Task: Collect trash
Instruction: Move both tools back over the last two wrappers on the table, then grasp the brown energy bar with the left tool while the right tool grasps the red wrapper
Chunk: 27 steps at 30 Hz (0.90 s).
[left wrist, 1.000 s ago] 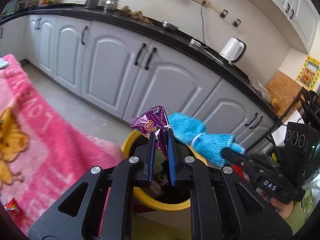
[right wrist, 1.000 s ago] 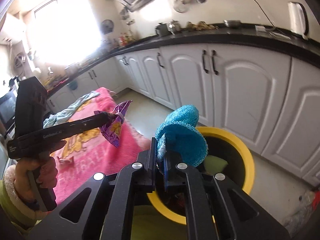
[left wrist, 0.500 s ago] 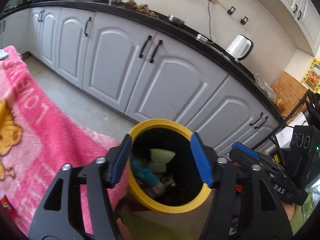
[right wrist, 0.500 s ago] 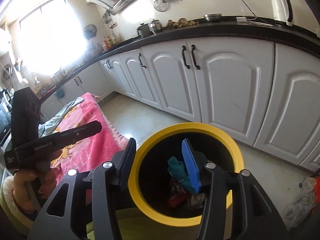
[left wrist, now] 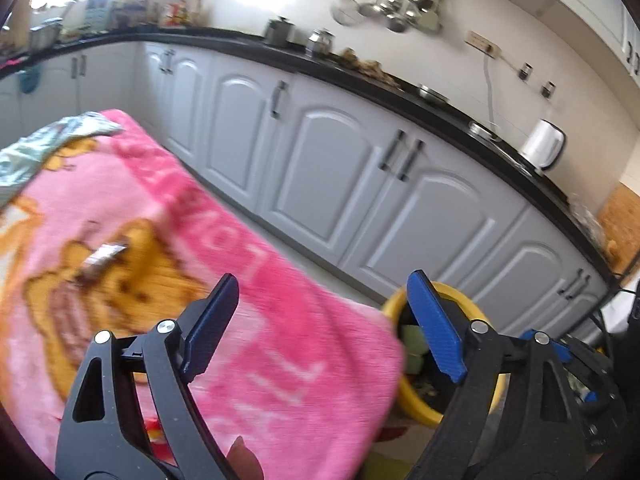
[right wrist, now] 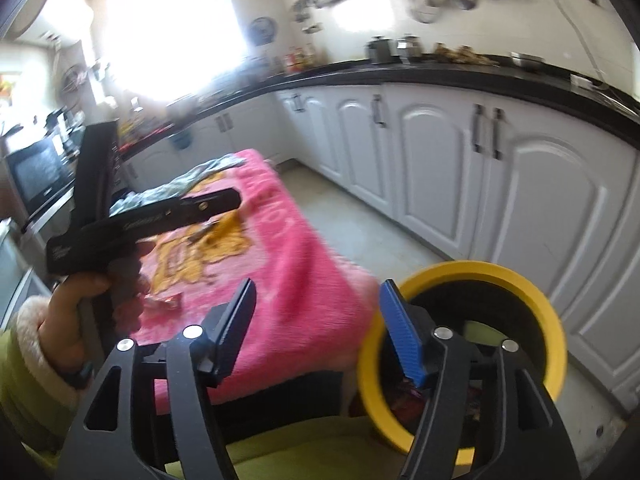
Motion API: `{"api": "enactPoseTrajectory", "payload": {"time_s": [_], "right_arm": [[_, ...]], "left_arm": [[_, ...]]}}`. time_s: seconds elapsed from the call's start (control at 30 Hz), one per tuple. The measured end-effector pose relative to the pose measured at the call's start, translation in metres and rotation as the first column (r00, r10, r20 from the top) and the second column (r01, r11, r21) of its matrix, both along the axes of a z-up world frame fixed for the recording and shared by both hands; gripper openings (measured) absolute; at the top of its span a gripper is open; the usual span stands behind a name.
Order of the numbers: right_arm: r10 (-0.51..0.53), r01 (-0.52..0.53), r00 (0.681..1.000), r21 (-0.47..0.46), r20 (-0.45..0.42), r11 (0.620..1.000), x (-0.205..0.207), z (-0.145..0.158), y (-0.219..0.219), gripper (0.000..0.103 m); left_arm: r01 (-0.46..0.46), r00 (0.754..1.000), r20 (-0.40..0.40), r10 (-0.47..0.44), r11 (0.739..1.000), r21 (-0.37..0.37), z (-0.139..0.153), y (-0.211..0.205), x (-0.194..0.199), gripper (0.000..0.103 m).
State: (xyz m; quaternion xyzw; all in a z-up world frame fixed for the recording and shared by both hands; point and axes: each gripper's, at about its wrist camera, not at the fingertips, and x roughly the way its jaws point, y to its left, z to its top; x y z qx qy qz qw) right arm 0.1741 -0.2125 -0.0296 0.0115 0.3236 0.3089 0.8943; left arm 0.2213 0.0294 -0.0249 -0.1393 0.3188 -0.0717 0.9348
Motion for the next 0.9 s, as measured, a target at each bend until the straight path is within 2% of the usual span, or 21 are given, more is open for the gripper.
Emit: {"api": "enactPoseTrajectory", "payload": {"time_s": [0.2,0.43,0.6,0.83,0.9], "right_arm": [[0.096,-0.097,0.995,-0.029,-0.014,0.995,-0.008,-0.002,0.046,0.064],[0.197,-0.199,0.980,-0.065,-0.028,0.978,-0.017,-0.009,0.095,0.065],[0.265,-0.267,0.964,-0.088,-0.032,0.960,-0.022,-0.014,0.125,0.065],[0.356,-0.358,0.934,-0.148,-0.039,0.922,-0.022,-0.027,0.171,0.066],[0.395,-0.396,0.918,-0.177,-0.043,0.901,-0.021,-0.034,0.187,0.066]], "left_arm": [[-0.081,0.997,0.011,0.081,0.996,0.027,0.003,0.046,-0.014,0.082],[-0.150,0.989,0.005,0.150,0.988,0.036,0.000,0.086,-0.027,0.092],[-0.189,0.982,-0.007,0.189,0.981,0.051,-0.003,0.106,-0.033,0.092],[-0.233,0.968,-0.074,0.241,0.967,0.108,-0.023,0.143,-0.027,0.092],[-0.232,0.964,-0.100,0.245,0.965,0.126,-0.031,0.153,-0.022,0.092]]}}
